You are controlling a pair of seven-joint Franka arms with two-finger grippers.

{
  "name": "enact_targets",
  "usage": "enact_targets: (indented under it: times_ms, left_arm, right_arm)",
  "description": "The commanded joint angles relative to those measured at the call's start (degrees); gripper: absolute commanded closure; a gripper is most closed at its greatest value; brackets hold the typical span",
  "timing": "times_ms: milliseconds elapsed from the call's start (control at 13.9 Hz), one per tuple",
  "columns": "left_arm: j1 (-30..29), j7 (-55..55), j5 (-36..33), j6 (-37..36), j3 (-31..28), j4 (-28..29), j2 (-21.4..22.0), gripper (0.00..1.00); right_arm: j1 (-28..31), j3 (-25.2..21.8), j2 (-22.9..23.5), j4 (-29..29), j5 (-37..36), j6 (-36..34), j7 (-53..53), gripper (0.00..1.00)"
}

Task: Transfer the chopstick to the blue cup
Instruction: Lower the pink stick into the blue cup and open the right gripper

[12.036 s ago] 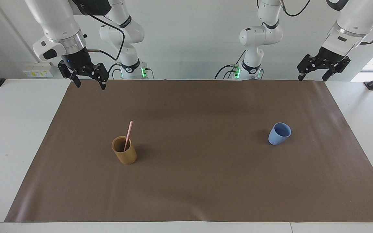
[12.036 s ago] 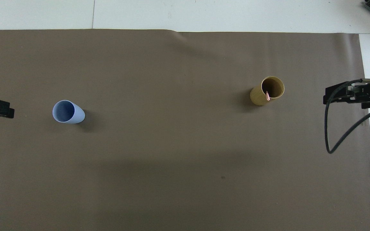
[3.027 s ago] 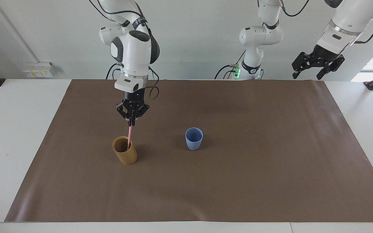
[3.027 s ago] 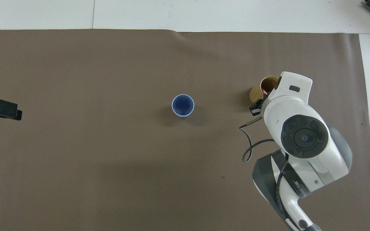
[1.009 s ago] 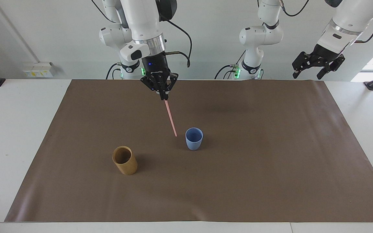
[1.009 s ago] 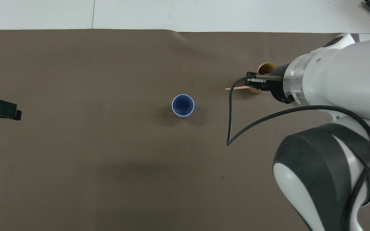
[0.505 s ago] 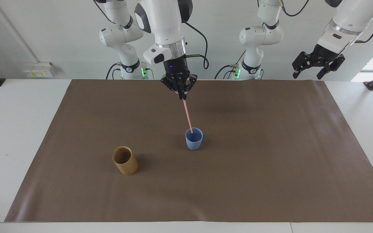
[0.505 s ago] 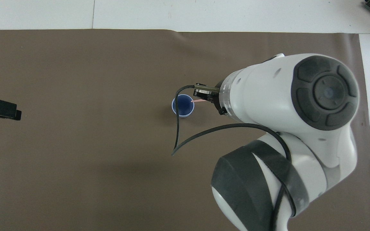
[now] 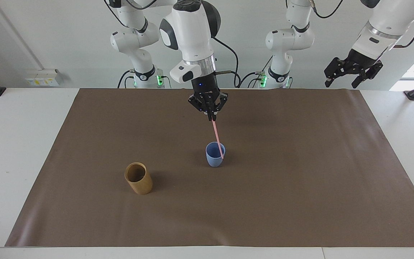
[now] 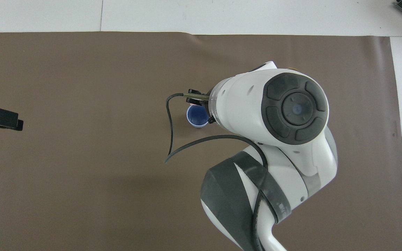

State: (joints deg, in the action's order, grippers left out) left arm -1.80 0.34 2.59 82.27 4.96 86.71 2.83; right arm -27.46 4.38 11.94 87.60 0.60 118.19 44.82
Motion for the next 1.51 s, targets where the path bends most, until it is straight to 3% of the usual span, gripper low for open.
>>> enact_targets:
  times_ms: [0,577,1081,1441]
  left_arm:
    - [-0.9,0.0,0.7,-0.4,0.4,1.0,1.2,0.00]
    - [-0.9,0.0,0.7,-0.4,0.4,1.0,1.2,0.00]
    - [-0.9,0.0,0.7,-0.4,0.4,1.0,1.2,0.00]
    - [-0.9,0.0,0.7,-0.4,0.4,1.0,1.2,0.00]
  right_arm:
    - [0.1,0.4,-0.7,1.5,-1.2,1.3,-0.1,1.00]
    - [0.7,0.4,3.2,-5.9,-0.9,1.0,0.5,1.00]
    - [1.0,-0.1,-0.5,-5.6,-0.2,-8.6,0.1,1.00]
    - [1.4,-0.1,-1.3,-2.6,-0.2,-8.7,-3.1,1.00]
